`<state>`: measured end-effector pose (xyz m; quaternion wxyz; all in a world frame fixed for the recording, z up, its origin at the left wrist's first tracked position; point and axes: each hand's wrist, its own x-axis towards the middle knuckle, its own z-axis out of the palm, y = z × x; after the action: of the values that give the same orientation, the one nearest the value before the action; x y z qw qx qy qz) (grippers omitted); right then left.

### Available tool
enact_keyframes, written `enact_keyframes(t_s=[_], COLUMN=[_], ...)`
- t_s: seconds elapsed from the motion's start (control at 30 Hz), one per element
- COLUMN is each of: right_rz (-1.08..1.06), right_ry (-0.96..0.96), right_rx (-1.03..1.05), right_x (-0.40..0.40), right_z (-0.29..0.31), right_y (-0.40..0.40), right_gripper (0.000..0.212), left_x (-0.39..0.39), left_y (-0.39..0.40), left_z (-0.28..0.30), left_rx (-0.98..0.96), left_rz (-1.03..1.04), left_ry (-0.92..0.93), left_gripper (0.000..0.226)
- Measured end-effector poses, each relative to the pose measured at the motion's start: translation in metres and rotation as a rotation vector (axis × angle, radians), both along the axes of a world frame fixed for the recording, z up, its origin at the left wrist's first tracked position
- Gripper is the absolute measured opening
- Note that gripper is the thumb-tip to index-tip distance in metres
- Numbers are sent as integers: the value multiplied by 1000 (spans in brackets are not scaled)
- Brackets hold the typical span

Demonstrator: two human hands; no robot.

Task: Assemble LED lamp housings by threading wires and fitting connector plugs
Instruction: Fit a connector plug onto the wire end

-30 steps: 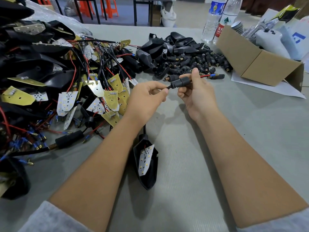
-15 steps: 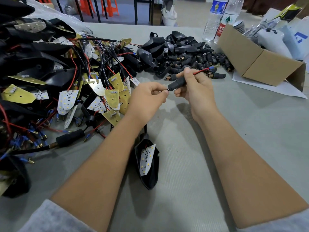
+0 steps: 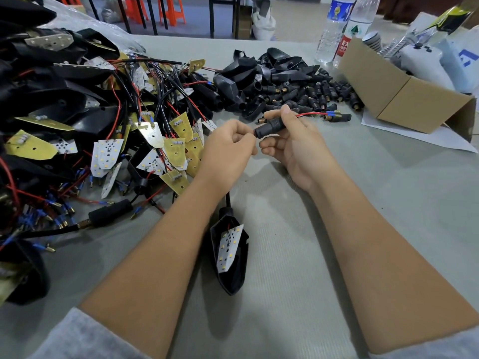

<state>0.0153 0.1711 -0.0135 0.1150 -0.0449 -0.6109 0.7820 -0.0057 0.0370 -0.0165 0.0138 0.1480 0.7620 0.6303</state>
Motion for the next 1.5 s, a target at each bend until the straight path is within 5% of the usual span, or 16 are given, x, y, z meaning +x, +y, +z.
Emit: enact_keyframes(t_s=[0.23, 0.47, 0.63, 0.87, 1.17, 1.37, 1.5], right_rz=[29, -55, -125, -73, -279, -129, -139], right_ry=[-10, -3, -35, 12, 4, 14, 13], right_rx=[18, -133, -300, -60, -275, 128, -44], right_x=[0, 0, -2, -1, -3, -3, -3], right_z=[-1, 1, 1, -2, 0, -4, -2], right_y=[1, 6, 7, 1, 7, -2, 2], right_gripper=[30, 37, 28, 5, 20, 7, 13], left_x=[0, -2, -4, -6, -3, -4, -2], left_y=[-3, -2, -2, -1, -1, -2, -1], left_z=[-1, 1, -2, -5, -2, -3, 0], left_rx=[21, 32, -54, -83, -90, -100, -53], left_rz=[-91, -130, -155, -137, -150, -173, -177], left_ry=[38, -89, -77, -51, -54, -11, -39], left_gripper=[34, 11, 17, 18, 15, 18, 17])
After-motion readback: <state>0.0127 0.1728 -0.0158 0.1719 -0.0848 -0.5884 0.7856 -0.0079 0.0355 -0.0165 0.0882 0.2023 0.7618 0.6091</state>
